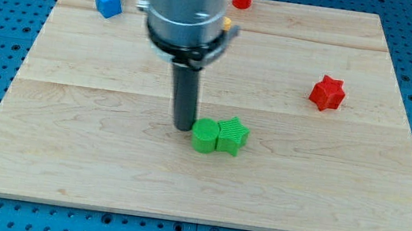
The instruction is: Place the green star to the bottom right
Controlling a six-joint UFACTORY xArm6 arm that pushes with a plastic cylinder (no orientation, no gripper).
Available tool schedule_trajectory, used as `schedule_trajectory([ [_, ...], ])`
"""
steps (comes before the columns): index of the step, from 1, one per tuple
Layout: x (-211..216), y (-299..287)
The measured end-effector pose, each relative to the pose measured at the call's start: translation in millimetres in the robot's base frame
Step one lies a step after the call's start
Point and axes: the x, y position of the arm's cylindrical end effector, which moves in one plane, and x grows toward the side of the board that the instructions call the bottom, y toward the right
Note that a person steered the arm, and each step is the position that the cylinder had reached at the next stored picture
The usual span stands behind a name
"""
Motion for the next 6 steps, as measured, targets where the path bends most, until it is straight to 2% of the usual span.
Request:
schedule_trajectory([
  [1,0.0,31.0],
  [2,1.4,124.9],
  [3,36.8,144.1],
  [4,54.6,124.8],
  [5,15.9,37.7],
  [6,-20.9,-3.2],
])
